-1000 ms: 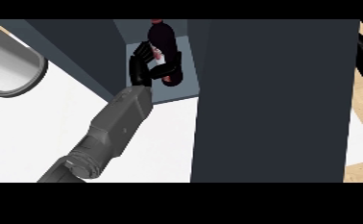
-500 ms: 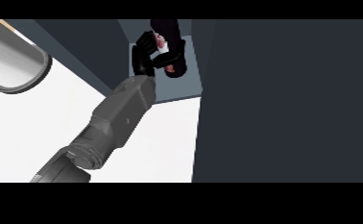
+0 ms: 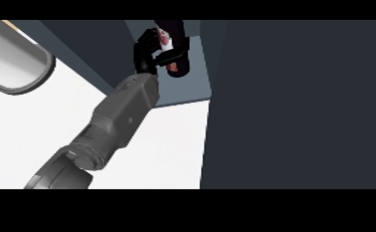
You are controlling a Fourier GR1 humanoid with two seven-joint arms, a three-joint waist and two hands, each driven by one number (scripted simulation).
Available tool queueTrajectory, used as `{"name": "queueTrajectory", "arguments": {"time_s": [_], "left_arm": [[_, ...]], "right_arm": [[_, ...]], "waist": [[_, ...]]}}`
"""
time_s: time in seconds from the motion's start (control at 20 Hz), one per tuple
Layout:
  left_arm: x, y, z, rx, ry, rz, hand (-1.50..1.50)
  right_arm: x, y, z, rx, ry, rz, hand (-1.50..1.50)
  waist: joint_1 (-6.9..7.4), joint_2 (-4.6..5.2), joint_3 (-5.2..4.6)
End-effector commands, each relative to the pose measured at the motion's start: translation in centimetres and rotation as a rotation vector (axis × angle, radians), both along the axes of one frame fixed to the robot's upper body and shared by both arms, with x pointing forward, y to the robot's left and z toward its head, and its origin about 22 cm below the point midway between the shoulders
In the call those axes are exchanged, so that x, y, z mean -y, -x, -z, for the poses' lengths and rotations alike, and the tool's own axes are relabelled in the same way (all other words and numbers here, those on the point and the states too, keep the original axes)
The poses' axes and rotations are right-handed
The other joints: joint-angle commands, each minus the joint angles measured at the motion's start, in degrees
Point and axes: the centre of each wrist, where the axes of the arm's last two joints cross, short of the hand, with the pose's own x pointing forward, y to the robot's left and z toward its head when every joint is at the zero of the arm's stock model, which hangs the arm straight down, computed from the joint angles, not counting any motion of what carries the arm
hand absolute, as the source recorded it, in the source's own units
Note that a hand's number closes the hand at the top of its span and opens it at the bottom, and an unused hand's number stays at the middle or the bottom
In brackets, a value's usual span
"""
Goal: Pick up the wine, place it into the cabinet and close the cabinet
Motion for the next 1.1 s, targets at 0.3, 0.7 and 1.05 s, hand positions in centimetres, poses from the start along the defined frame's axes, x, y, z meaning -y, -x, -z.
{"name": "queueTrajectory", "arguments": {"time_s": [0.3,0.7,1.05], "left_arm": [[-3.3,-0.5,0.0,0.022,-0.354,-0.096,1.50],[-5.2,0.4,1.8,-0.059,-0.431,-0.178,1.50],[-6.5,0.5,2.2,-0.066,-0.436,-0.100,-1.50]], "right_arm": [[-0.1,0.5,0.1,0.001,-0.007,-0.029,-1.50],[-0.1,0.6,0.1,0.017,0.003,-0.037,-1.50],[-0.4,0.8,-0.2,0.036,0.006,-0.064,-1.50]], "waist": [[-0.40,0.46,-0.02],[-0.96,0.98,-0.09],[-1.03,1.06,-0.22]]}}
